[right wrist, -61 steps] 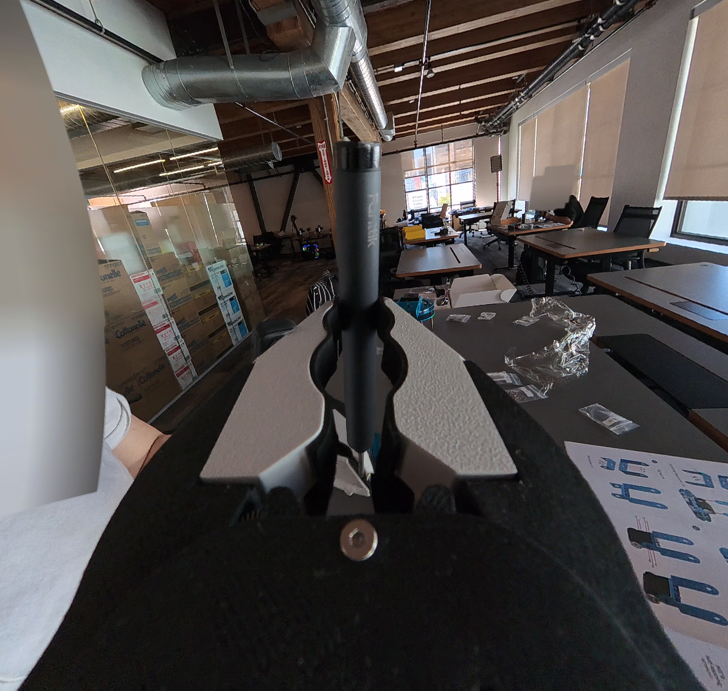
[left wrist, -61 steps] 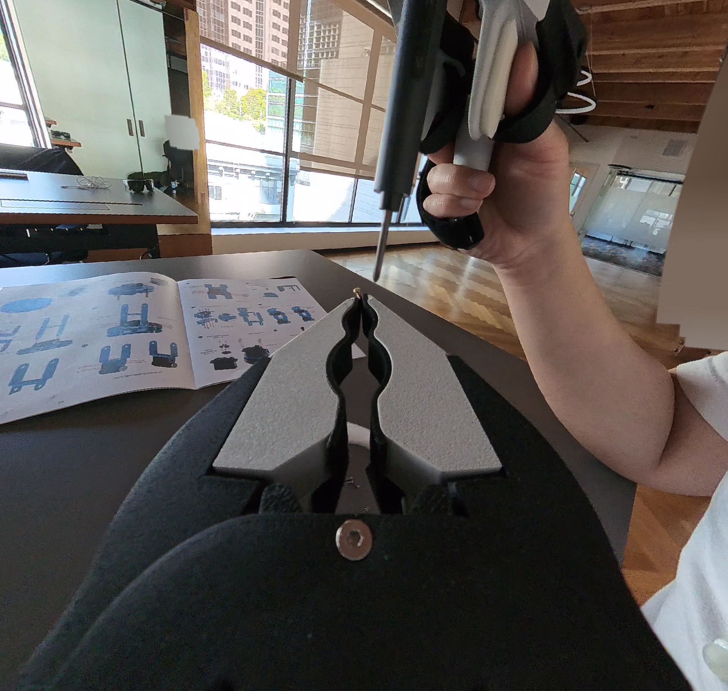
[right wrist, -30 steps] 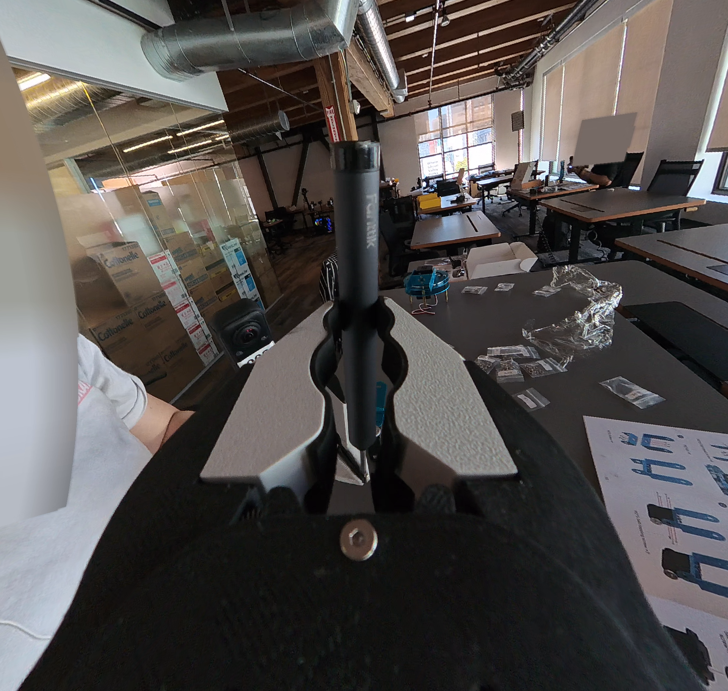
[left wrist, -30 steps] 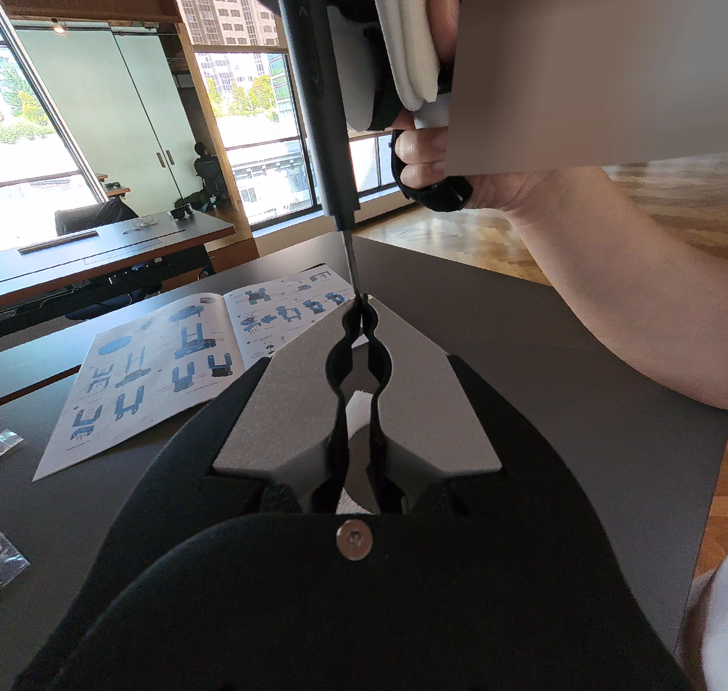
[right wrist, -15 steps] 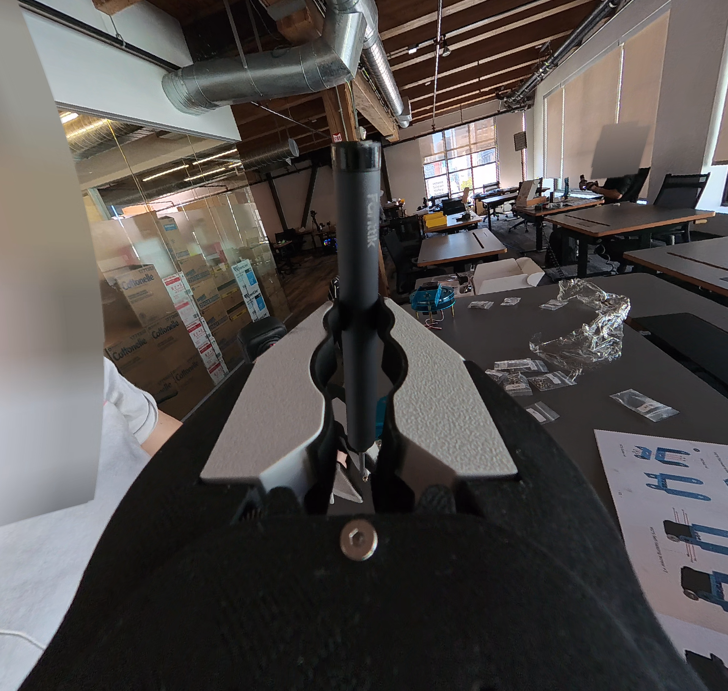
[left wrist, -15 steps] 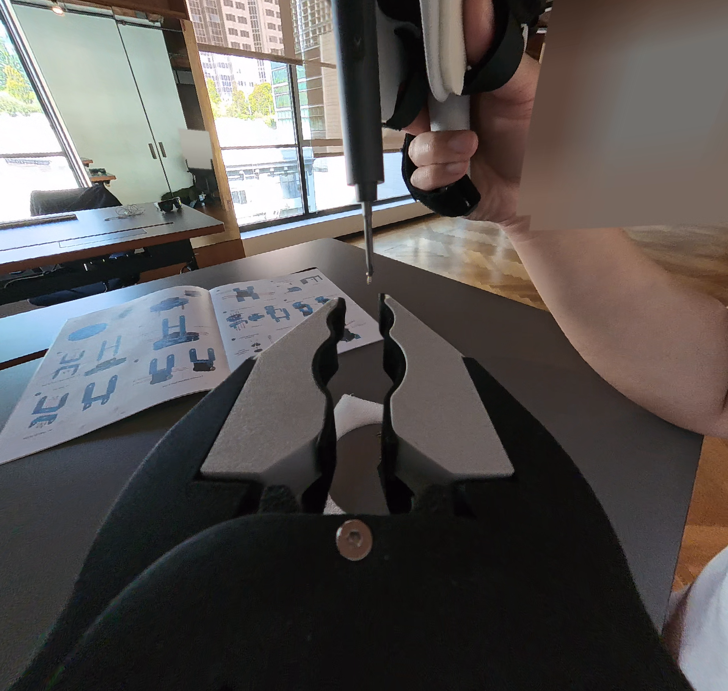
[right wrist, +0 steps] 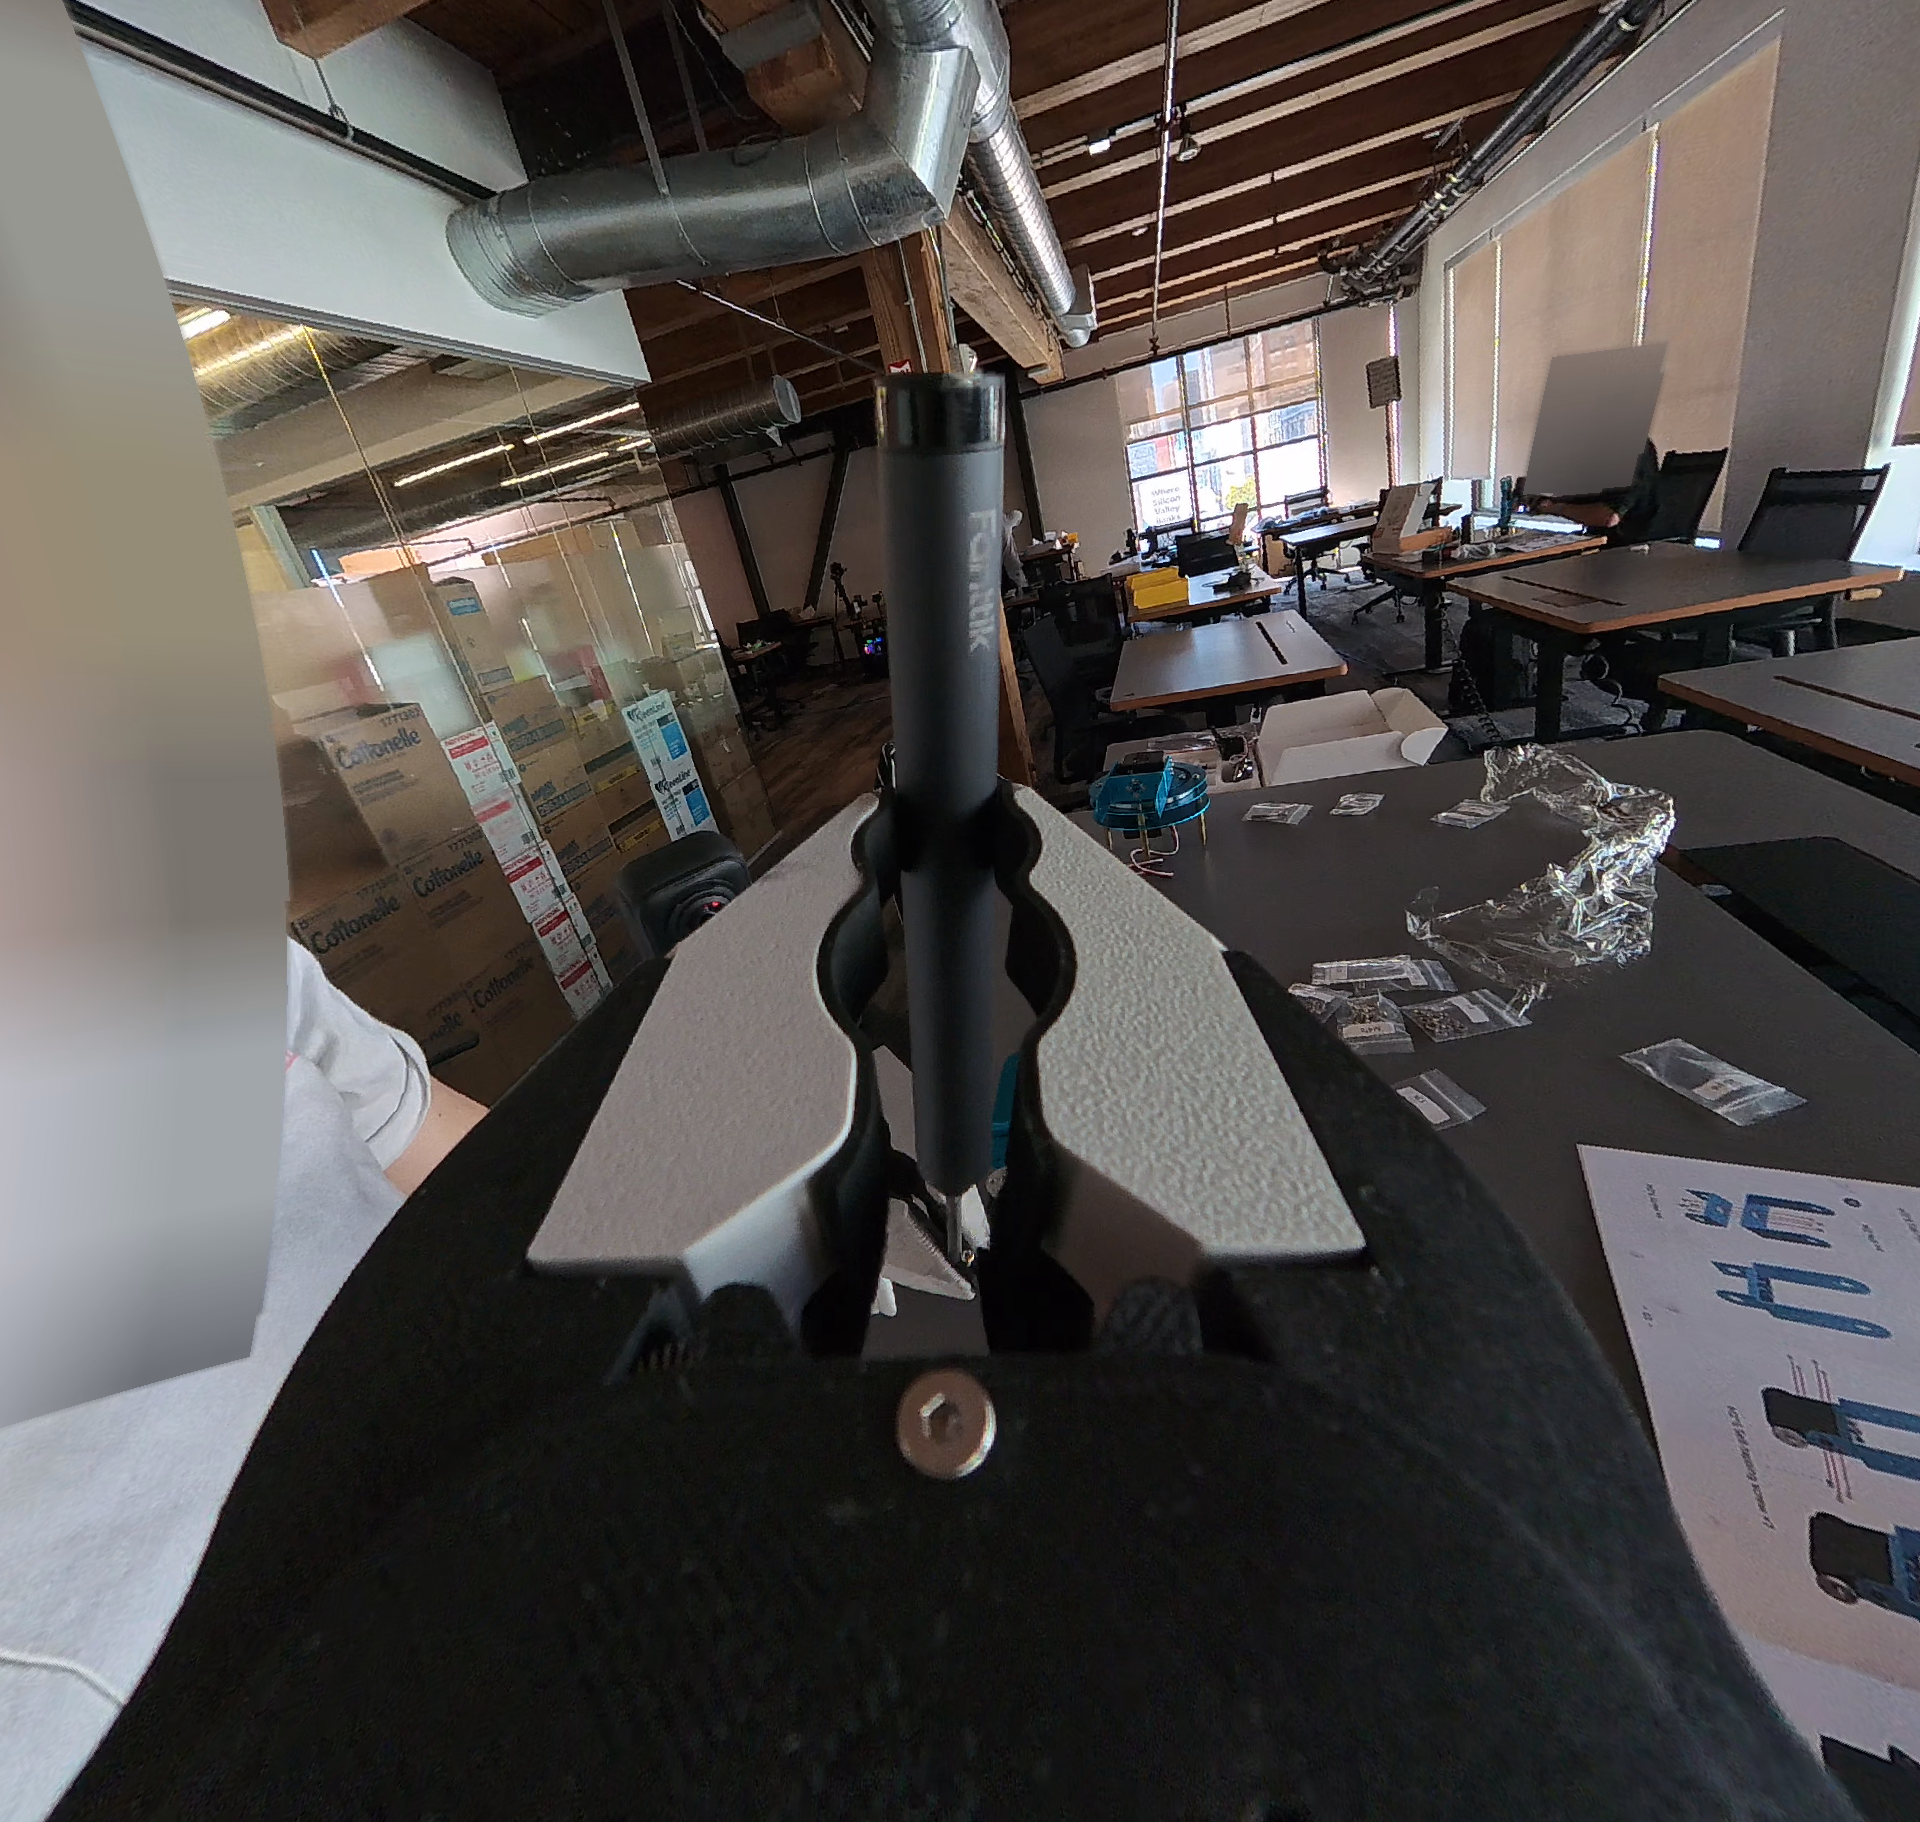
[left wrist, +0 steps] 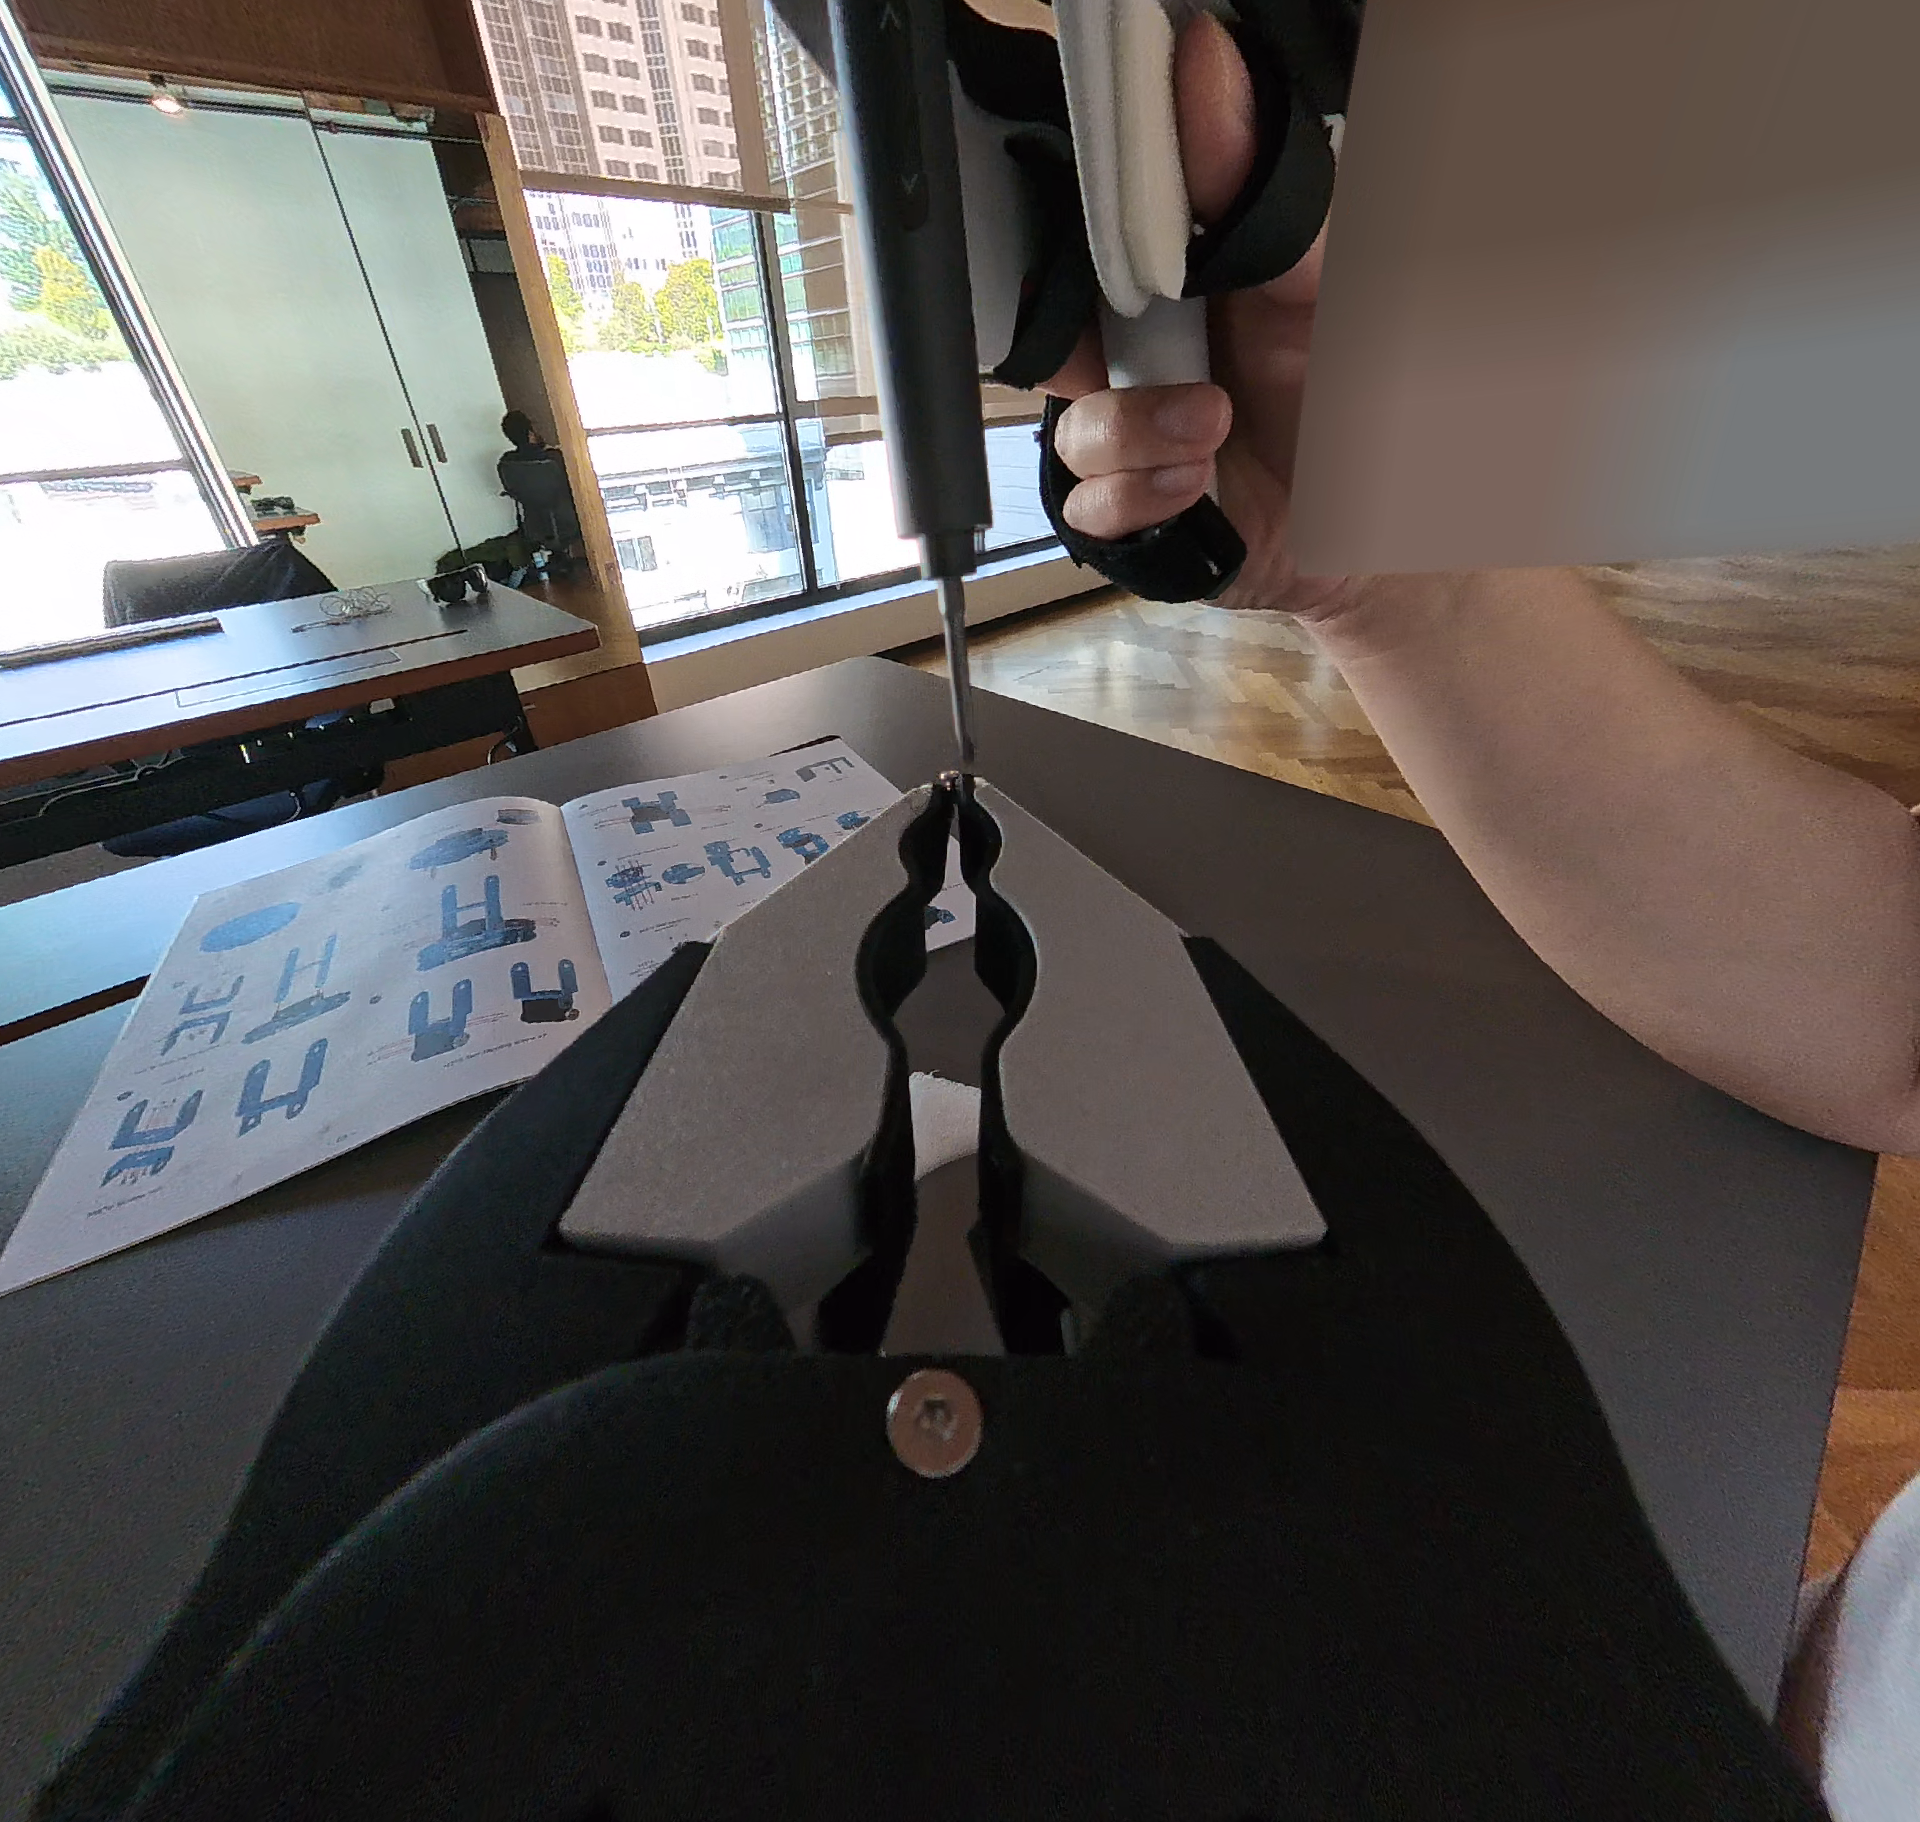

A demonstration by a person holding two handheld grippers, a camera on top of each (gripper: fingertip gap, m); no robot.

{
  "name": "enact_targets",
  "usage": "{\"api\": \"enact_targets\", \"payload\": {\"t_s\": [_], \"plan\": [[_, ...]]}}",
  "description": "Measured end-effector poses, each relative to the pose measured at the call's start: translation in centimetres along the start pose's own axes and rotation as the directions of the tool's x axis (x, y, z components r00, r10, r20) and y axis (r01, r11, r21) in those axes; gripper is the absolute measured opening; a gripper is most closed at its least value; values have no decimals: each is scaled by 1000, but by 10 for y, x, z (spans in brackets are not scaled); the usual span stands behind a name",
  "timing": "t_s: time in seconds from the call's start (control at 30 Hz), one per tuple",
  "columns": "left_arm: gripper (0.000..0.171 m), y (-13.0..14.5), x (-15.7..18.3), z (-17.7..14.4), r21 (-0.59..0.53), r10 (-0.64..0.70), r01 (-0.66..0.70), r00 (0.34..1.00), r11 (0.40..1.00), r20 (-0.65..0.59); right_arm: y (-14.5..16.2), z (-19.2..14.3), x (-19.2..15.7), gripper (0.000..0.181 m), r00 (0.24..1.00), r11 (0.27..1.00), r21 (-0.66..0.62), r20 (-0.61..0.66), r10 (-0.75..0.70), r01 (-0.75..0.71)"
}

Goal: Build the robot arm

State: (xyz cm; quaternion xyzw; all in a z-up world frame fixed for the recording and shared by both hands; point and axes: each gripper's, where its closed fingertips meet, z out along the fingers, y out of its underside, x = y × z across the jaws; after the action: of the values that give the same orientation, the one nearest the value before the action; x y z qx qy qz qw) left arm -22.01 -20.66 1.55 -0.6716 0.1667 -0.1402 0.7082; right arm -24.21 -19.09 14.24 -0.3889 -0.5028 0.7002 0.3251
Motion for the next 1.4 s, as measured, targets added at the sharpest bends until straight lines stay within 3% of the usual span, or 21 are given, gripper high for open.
{"api": "enact_targets", "payload": {"t_s": [0.23,1.1,1.4], "plan": [[0,-1,6,-1,-12,27,-27,999,1000,-22,-2,0,-4,17,1000,1000,-1,16,-8,8],[0,-5,12,-5,32,-71,75,992,997,-106,0,1,-10,17,999,1000,-15,44,-13,14],[0,-10,31,-11,58,-95,113,963,992,-253,-1,-2,-24,16,988,999,-25,152,26,-23]]}}
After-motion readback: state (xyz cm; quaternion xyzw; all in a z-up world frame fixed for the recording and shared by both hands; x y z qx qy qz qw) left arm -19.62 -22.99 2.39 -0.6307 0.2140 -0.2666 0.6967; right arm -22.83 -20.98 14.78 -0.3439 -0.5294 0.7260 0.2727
